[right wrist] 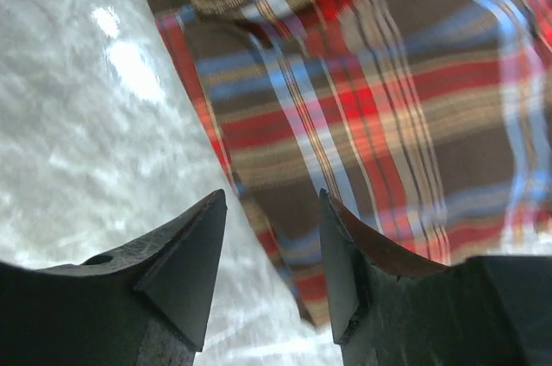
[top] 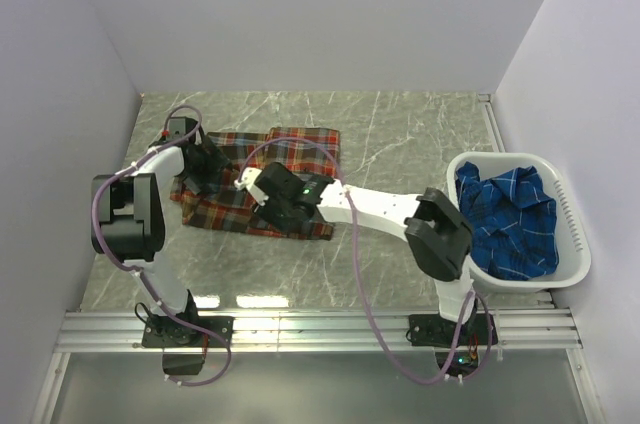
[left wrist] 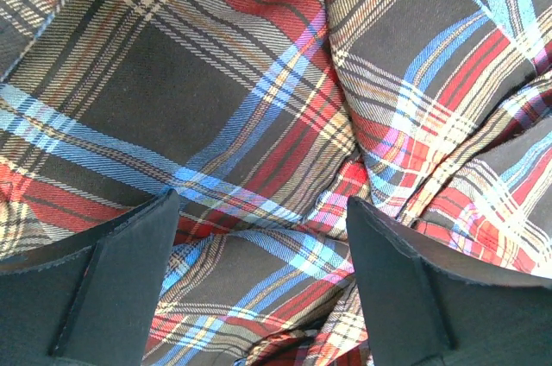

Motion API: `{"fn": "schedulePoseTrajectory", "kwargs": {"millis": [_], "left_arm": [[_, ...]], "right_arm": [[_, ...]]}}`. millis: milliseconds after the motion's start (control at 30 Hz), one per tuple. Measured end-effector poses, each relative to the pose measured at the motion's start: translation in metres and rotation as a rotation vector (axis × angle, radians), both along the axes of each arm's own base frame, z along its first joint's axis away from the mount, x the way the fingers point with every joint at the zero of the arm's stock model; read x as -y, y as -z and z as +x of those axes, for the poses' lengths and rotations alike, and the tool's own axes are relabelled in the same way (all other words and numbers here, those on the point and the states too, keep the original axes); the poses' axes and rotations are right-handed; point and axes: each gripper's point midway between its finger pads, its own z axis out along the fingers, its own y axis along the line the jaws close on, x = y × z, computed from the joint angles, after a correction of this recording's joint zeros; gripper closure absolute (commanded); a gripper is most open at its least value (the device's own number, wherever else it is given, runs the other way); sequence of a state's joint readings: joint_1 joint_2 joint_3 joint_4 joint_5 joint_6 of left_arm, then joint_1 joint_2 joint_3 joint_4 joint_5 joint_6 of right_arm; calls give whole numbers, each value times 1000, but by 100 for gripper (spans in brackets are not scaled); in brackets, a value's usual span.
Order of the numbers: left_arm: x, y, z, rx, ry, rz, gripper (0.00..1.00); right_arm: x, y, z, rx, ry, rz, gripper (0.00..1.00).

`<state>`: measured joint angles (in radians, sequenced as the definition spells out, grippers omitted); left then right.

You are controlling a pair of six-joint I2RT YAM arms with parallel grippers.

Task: Fold and stack the long sleeve shirts
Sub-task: Fold the shirt

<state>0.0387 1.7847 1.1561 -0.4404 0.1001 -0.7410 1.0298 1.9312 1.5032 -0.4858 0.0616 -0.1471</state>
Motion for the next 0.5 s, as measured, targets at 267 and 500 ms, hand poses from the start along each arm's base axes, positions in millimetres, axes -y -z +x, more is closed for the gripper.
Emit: {"fn": "schedulePoseTrajectory", "kwargs": {"millis": [267, 500], "left_arm": [[-2, 8, 0, -24, -4, 10, 16], [-2, 10, 1, -34, -1, 11, 16]], "right_arm": [[-24, 34, 3, 10, -53, -71, 46], [-39, 35, 3, 36, -89, -75, 48]]}}
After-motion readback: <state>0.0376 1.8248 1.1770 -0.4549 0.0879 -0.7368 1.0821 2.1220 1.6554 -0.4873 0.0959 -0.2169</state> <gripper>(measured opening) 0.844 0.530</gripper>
